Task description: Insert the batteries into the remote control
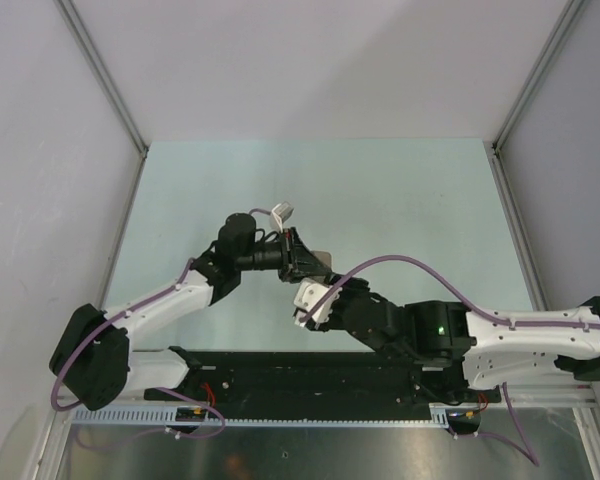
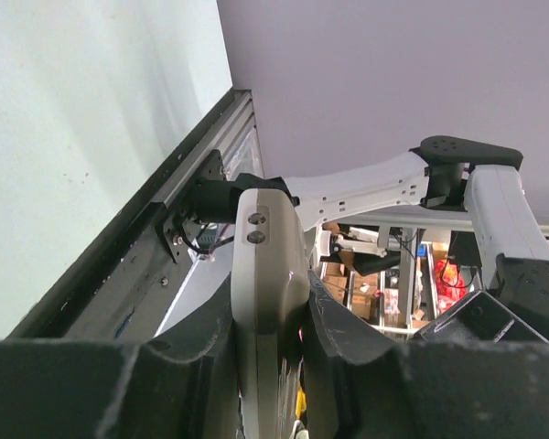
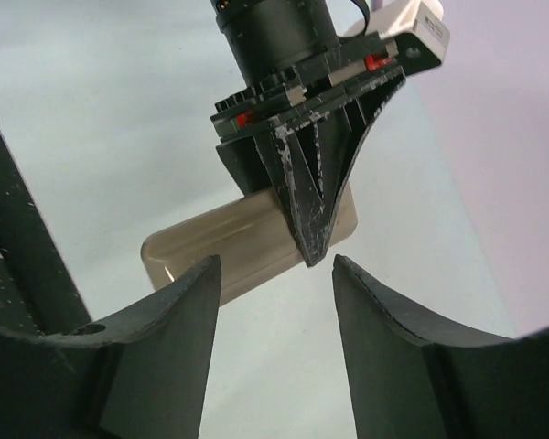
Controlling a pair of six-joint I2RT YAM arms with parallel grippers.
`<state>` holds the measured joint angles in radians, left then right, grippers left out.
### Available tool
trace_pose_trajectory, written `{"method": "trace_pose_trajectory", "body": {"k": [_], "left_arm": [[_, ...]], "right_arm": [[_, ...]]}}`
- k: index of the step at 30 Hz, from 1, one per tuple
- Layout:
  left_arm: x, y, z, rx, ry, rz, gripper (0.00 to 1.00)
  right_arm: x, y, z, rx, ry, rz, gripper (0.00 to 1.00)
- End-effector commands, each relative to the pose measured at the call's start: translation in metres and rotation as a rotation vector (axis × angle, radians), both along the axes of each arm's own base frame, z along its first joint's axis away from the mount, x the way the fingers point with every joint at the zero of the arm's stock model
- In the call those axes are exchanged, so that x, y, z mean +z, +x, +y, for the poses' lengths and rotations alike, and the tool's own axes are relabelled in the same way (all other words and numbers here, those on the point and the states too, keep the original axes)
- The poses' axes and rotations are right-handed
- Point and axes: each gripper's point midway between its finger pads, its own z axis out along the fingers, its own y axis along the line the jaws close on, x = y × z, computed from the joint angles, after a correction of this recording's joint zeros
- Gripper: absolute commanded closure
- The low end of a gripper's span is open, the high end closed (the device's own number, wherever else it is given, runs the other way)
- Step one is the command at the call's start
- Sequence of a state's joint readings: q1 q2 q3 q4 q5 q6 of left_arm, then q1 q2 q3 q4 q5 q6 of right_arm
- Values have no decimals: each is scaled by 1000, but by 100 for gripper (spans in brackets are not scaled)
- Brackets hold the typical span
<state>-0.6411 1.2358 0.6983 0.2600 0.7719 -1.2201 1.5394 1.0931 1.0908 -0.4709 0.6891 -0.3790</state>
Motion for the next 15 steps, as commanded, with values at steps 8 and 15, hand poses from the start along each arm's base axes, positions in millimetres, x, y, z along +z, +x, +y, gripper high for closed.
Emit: {"method": "trace_pose_trajectory", "body": {"k": [8, 15], "left_arm": [[27, 29, -1, 83, -16, -156, 100], [38, 42, 5, 173, -11, -238, 100]], "right_arm": [[37, 16, -11, -189, 466, 345, 54], [40, 25, -19, -232, 627, 573, 59]]}}
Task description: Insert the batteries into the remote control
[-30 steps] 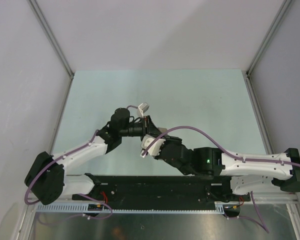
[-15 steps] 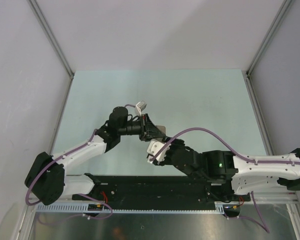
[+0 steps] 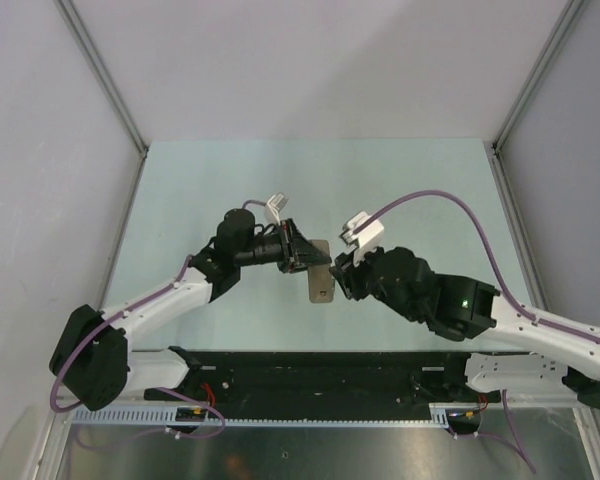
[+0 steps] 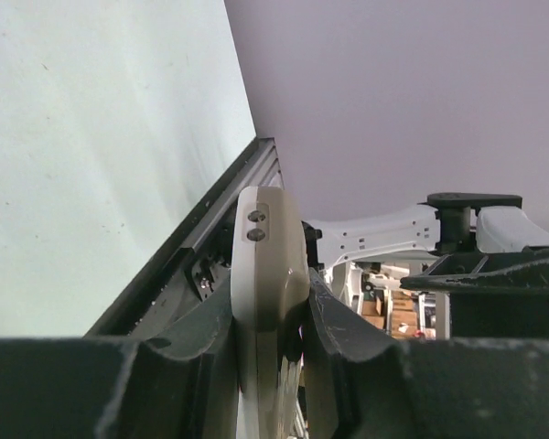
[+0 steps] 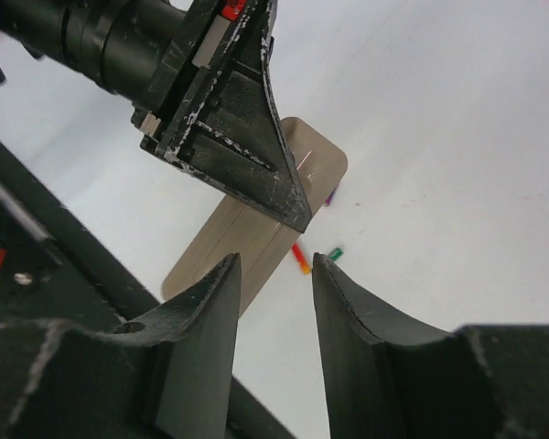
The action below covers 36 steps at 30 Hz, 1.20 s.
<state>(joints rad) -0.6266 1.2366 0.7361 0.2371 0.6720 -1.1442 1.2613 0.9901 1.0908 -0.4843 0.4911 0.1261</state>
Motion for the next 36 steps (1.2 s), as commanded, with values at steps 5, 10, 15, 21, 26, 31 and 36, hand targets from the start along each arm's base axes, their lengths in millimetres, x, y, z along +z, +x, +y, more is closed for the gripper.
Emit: {"method": "trace_pose_trajectory", "body": {"k": [5, 10, 15, 21, 26, 31, 36], "left_arm": [[39, 20, 5, 106, -40, -159, 100], [46, 23, 4, 110, -53, -146, 100], [51, 27, 6, 139, -59, -155, 100], [52, 29, 9, 166, -58, -165, 100], [58, 30, 11, 183, -66, -183, 100], [59, 38, 22, 276, -64, -216, 100], [73, 56, 49, 514, -108, -339, 100]], "right_arm": [[20, -21, 14, 77, 241, 253, 57], [10, -21, 15, 69, 233, 311, 57], [7, -20, 20, 49, 277, 388, 62], [2, -24, 34, 48, 315, 468, 59], [-2, -24, 38, 34, 321, 492, 51], [-2, -17, 28, -42, 393, 516, 47], [12, -6, 25, -102, 634, 539, 44]]}}
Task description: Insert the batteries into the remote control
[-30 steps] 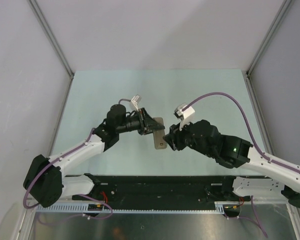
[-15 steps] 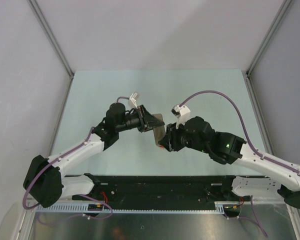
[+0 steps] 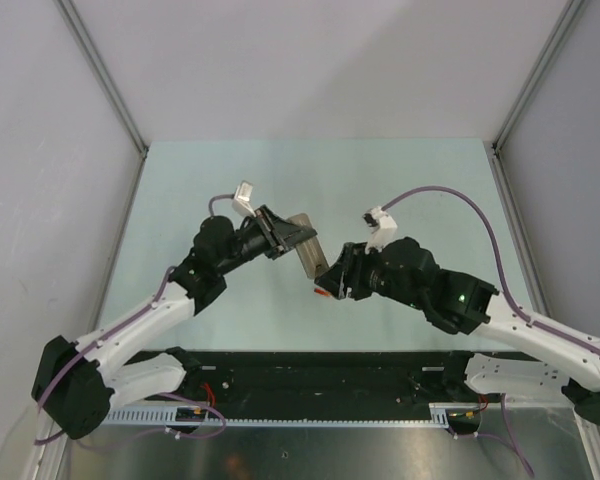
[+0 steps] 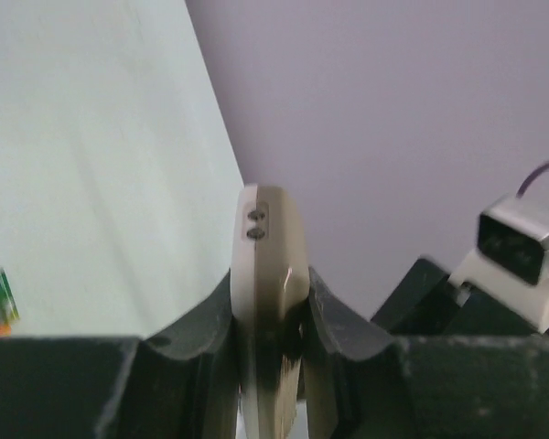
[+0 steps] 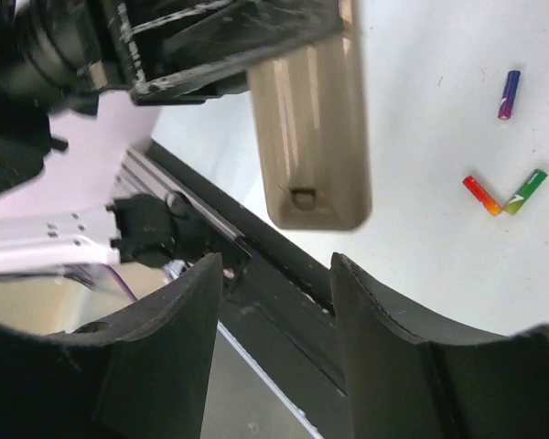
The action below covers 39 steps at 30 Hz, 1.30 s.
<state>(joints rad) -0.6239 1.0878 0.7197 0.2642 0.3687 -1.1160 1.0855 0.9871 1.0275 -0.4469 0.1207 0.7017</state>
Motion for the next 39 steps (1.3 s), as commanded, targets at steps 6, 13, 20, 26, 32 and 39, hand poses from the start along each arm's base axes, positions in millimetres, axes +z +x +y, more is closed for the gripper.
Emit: {"method": "trace_pose_trajectory", "body": {"k": [6, 13, 20, 26, 32, 39], "left_arm": [[45, 32, 48, 430, -67, -316, 100], [58, 30, 59, 565, -72, -472, 100], [57, 24, 70, 623, -67, -506, 100], [61, 21, 72, 623, -82, -513, 100], [55, 19, 73, 622, -60, -522, 100], [50, 17, 73, 619, -50, -525, 100]], "right_arm": [[36, 27, 2, -206, 372, 48, 44], [48, 45, 9, -248, 506, 90, 39], [34, 70, 4, -316, 580, 192, 36], [36, 77, 17, -286, 629, 218, 37], [41, 76, 27, -247, 661, 219, 38], [39, 78, 35, -226, 666, 233, 38]]}}
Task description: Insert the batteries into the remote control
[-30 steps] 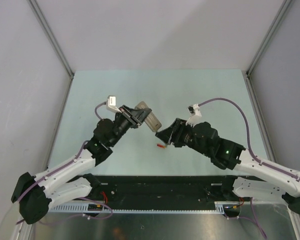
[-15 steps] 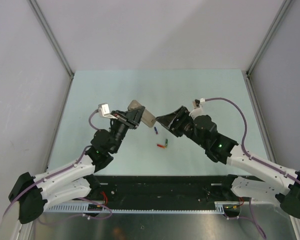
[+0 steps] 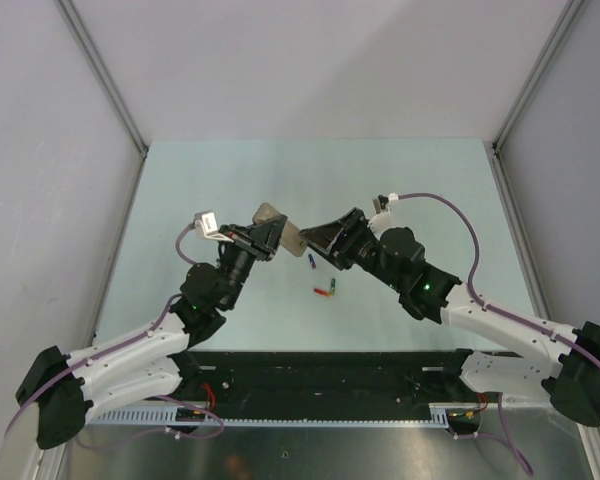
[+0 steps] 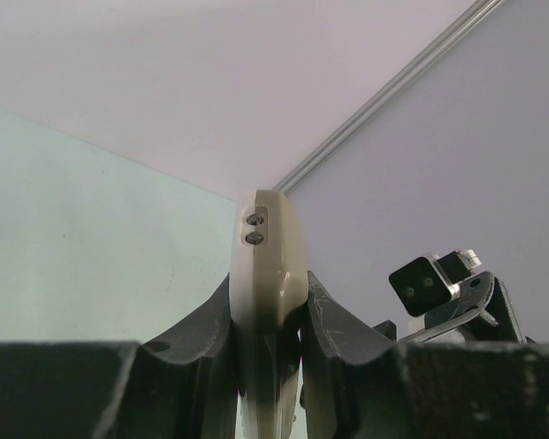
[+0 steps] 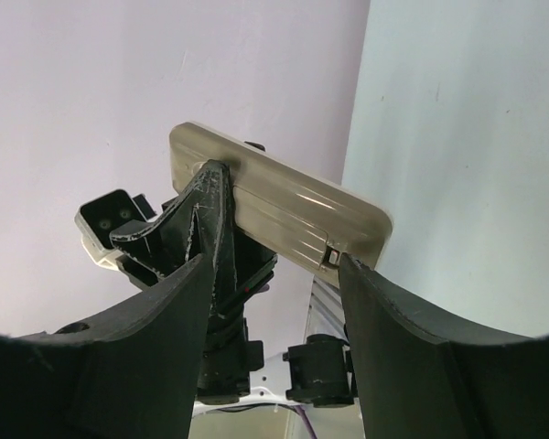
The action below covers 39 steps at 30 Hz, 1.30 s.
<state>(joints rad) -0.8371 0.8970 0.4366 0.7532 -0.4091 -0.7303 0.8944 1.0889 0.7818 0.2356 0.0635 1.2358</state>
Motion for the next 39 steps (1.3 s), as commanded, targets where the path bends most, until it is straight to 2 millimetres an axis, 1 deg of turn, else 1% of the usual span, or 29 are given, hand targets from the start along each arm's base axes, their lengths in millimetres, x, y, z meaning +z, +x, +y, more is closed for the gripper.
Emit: {"method": "trace_pose_trajectory", "body": {"k": [1, 4, 16, 23, 26, 39], "left_arm": [[19, -6, 5, 11, -38, -59, 100], [21, -7, 5, 9, -43, -62, 100], [22, -12, -2, -19, -50, -74, 100], [25, -14, -2, -21, -52, -88, 100], [22, -14, -3, -22, -43, -84, 100], [21, -15, -6, -8, -3, -99, 100]], "right_arm": [[11, 2, 7, 18, 54, -14, 38], [5, 3, 8, 16, 38, 1, 38], [-4, 6, 13, 20, 27, 18, 38], [-2, 6, 17, 26, 39, 13, 38], [-2, 6, 19, 28, 32, 9, 39], [4, 7, 23, 24, 30, -5, 38]]}}
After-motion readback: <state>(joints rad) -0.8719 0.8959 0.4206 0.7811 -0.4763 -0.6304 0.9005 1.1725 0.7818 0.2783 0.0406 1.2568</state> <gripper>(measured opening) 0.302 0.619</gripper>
